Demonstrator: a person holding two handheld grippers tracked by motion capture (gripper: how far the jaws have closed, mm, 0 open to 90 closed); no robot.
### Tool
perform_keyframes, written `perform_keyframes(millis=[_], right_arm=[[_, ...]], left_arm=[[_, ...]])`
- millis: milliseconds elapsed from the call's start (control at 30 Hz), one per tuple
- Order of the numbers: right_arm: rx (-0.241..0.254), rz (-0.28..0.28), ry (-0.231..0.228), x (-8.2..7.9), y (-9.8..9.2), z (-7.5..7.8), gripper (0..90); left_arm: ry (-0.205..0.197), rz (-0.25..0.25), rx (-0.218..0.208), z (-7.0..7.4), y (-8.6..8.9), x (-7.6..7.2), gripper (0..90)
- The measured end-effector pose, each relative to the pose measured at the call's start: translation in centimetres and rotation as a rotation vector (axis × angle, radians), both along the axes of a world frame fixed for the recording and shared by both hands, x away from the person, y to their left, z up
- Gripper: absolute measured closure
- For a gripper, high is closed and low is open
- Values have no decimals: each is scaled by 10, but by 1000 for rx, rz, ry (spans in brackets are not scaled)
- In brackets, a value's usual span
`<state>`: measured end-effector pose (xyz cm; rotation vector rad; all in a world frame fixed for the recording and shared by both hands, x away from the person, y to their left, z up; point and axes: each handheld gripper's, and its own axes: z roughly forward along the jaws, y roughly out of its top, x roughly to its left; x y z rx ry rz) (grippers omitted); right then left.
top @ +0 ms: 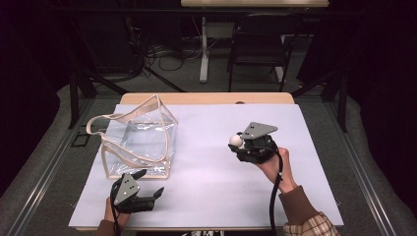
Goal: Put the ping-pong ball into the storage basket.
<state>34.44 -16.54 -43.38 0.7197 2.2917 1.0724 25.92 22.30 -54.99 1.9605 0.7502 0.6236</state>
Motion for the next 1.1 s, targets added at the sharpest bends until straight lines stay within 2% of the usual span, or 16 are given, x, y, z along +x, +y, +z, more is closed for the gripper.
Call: perform_keyframes(millis=[767, 833, 1100], right_arm=[[-12, 30, -8, 14, 21, 8, 508], [2, 33, -9, 16, 22, 9, 509], [3, 41, -4, 21, 30, 10, 508]], left_arm=[[1, -3, -2, 0, 0, 0, 161], [2, -4, -1, 0, -1, 0, 161], [1, -5, -3, 0, -1, 0, 161]])
